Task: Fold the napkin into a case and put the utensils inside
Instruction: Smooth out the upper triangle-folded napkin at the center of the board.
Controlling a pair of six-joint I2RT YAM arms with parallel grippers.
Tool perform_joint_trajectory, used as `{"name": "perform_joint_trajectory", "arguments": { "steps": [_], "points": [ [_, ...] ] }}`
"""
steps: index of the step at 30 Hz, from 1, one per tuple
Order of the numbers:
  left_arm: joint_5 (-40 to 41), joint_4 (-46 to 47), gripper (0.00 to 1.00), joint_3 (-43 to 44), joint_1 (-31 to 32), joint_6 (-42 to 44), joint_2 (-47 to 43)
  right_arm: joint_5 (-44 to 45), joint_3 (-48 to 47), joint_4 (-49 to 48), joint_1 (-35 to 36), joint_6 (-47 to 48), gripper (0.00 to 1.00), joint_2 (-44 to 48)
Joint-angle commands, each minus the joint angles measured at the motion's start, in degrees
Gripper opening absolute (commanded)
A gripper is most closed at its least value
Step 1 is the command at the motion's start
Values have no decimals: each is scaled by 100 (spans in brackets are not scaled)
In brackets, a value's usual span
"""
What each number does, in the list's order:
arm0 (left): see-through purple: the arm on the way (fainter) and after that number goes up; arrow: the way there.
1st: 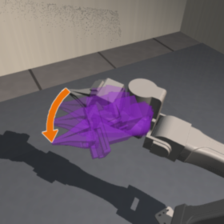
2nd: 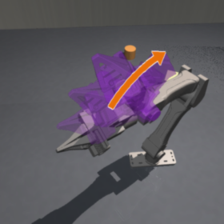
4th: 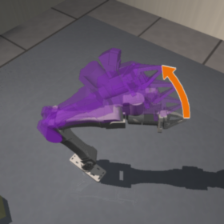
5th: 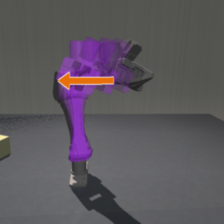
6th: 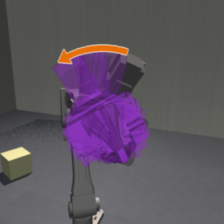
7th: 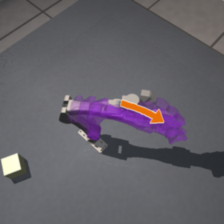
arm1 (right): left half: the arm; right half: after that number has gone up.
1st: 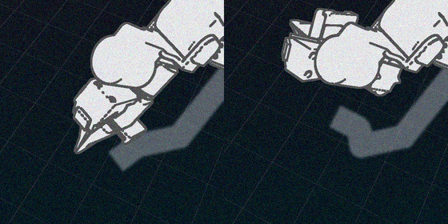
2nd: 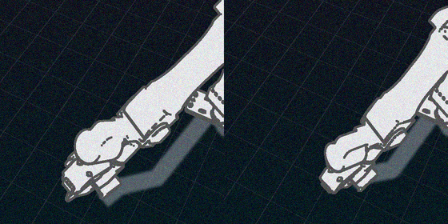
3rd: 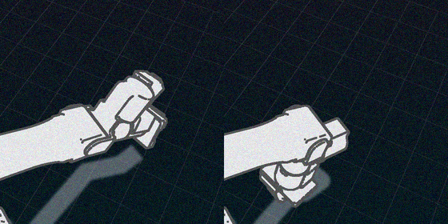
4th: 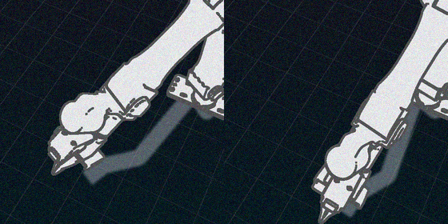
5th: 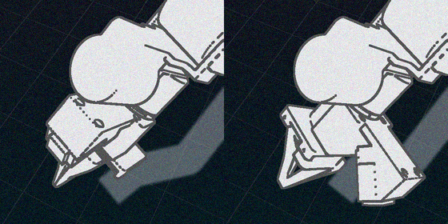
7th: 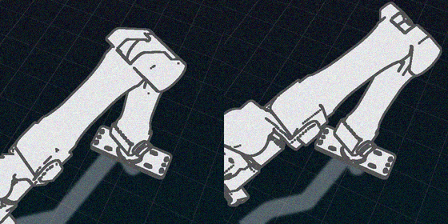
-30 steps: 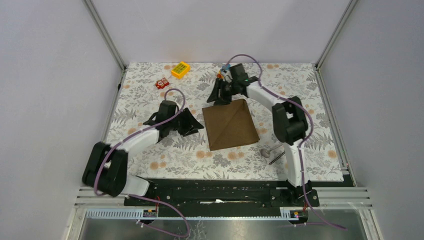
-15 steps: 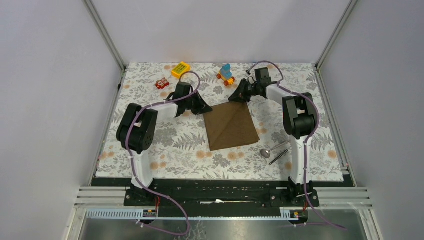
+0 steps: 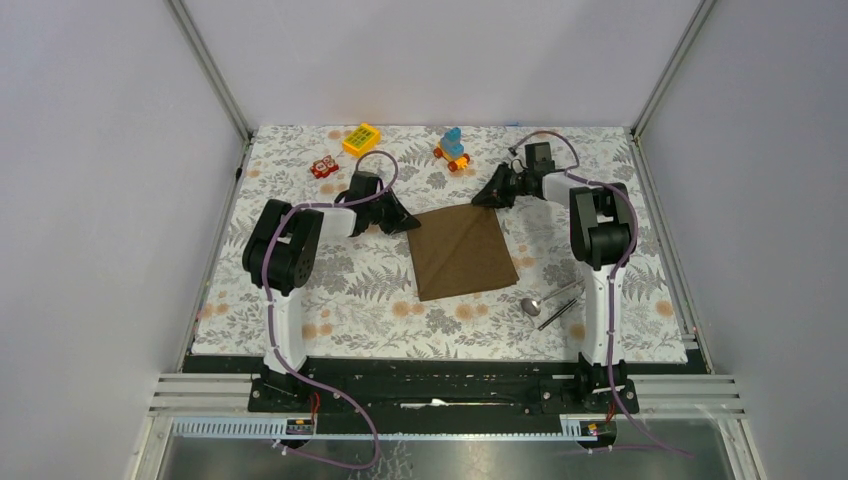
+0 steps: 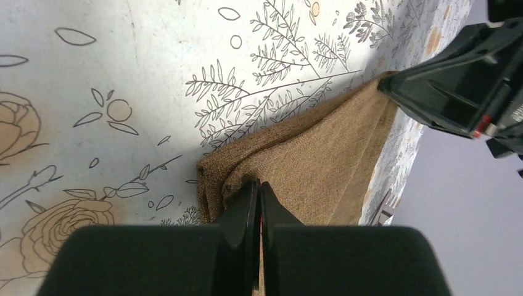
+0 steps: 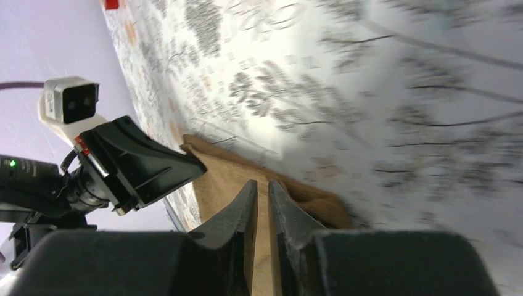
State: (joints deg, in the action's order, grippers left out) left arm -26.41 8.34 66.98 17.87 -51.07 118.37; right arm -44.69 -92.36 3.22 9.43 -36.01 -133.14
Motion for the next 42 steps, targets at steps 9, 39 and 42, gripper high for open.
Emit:
{"name": "perform_joint_trajectory", "arguments": {
  "steps": [9, 39, 42],
  "points": [
    [-19, 715, 0, -498, -55, -155, 134, 741, -257, 538, -494, 747, 19, -31],
    [-460, 1009, 0, -569, -46, 478, 215, -81, 3156, -3610, 2198, -1717, 0, 1779],
    [-386, 1152, 0, -773, -48, 460, 158, -75, 3369, -3865, 2254, -1739, 0, 1691]
  ]
}}
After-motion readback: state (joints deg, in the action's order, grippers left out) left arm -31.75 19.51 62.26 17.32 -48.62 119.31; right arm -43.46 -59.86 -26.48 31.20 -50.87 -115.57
